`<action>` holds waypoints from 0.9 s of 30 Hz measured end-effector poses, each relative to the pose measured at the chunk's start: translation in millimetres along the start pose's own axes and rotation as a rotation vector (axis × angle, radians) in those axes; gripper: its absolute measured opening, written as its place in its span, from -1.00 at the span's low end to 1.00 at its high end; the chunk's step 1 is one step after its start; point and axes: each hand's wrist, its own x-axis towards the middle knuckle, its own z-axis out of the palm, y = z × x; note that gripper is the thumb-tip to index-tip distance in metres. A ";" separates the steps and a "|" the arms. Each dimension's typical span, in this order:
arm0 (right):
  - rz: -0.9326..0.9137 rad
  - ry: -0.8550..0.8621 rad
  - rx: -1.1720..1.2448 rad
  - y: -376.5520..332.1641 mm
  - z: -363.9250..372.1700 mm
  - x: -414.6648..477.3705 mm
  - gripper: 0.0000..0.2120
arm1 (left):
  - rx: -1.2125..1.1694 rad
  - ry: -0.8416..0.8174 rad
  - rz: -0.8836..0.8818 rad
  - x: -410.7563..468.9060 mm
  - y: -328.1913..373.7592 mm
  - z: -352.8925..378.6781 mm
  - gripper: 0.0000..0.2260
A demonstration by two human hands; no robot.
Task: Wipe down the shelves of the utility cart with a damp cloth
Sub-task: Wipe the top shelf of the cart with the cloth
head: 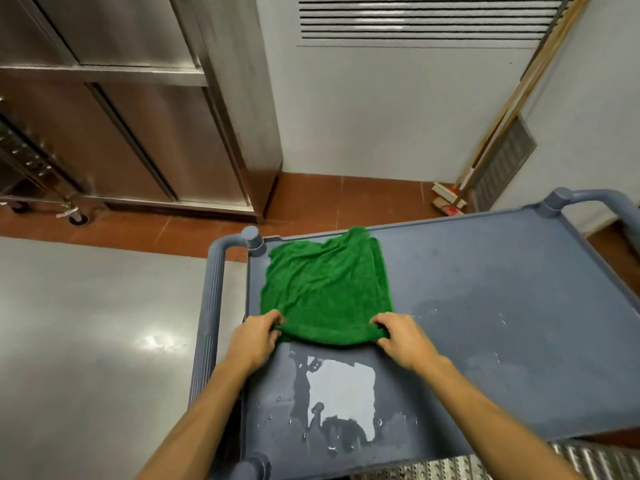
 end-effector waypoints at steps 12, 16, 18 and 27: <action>0.035 0.016 0.050 4.2 28.3 -31.0 -0.62 | -0.021 0.030 0.027 -52.1 -0.2 37.2 -0.79; 0.033 0.042 0.077 1.6 33.0 -43.9 -0.66 | -0.056 0.035 0.017 -63.7 0.5 39.8 -0.79; 0.034 0.044 0.083 1.7 35.0 -52.0 -0.66 | -0.060 0.049 0.013 -71.9 2.4 40.8 -0.79; 0.028 0.036 0.102 12.7 34.3 -94.7 -0.67 | -0.042 0.057 -0.004 -115.8 16.5 51.0 -0.82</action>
